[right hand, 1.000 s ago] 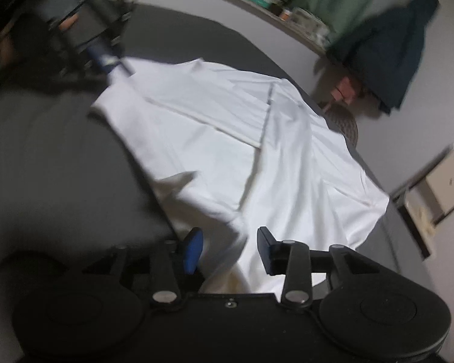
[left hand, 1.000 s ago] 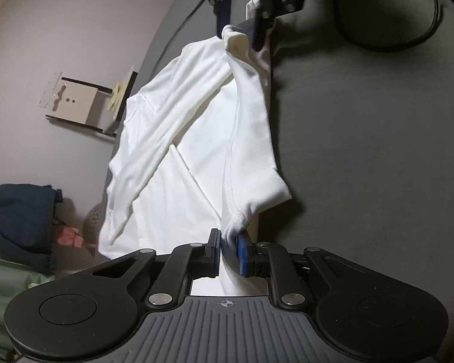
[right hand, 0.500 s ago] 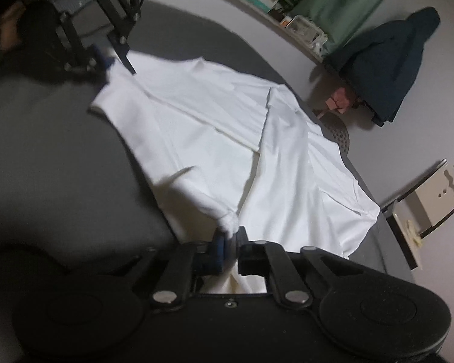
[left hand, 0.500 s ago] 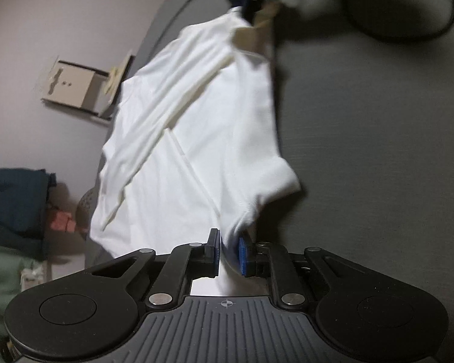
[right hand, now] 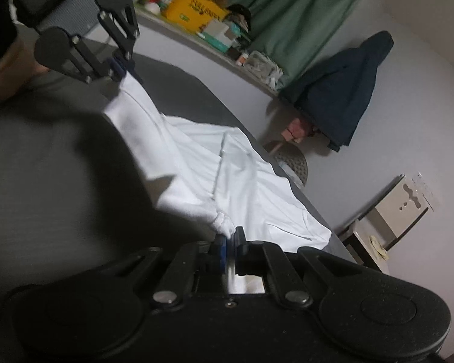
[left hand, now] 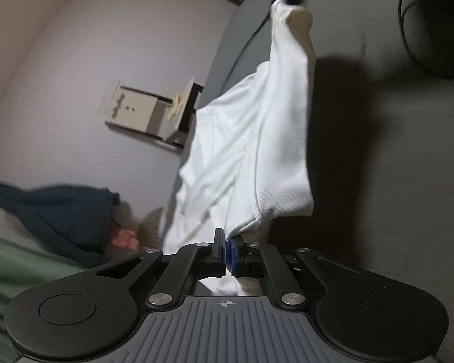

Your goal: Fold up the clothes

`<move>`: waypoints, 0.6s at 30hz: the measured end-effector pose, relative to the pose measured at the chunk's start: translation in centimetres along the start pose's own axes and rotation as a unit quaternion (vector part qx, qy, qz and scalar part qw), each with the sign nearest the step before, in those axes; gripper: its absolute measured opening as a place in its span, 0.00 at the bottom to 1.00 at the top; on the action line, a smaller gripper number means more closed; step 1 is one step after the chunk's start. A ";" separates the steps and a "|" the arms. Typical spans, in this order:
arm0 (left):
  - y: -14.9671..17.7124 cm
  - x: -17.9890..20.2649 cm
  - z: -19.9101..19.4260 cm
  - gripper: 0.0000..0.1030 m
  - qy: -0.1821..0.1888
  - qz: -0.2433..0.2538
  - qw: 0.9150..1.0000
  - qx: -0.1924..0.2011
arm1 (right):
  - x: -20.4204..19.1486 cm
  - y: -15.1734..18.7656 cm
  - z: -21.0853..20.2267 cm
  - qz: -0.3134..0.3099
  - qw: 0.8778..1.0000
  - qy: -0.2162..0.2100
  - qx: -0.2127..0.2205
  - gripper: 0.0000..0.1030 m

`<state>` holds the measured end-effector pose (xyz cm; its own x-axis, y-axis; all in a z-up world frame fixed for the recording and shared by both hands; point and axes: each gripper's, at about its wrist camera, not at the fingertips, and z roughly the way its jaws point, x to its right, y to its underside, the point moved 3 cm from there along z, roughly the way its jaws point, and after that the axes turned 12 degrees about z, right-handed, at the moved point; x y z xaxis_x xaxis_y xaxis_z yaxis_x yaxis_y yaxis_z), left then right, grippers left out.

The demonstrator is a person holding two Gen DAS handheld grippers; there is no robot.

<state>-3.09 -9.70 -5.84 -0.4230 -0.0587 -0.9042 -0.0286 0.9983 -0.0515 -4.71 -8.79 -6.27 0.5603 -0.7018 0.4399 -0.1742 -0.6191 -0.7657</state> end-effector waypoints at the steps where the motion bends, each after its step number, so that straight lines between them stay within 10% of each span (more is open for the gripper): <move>1: -0.2 -0.4 0.8 0.03 -0.003 0.011 1.000 0.001 | 0.6 -0.3 0.9 0.006 1.000 0.001 -0.005 0.05; 11: -0.7 -11.1 13.6 0.03 0.063 -0.038 0.995 -0.060 | 11.1 -5.7 13.3 0.132 0.988 -0.029 -0.077 0.05; 18: -0.1 -10.6 26.0 0.03 0.151 -0.113 0.971 -0.144 | 15.2 -4.3 24.2 0.290 0.936 -0.075 -0.183 0.05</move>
<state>24.91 -9.08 -7.24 -0.6223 -0.3178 -0.7153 -0.3846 0.9201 -0.0742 24.16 -8.22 -7.63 0.3870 -0.9175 -0.0922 -0.7354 -0.2468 -0.6311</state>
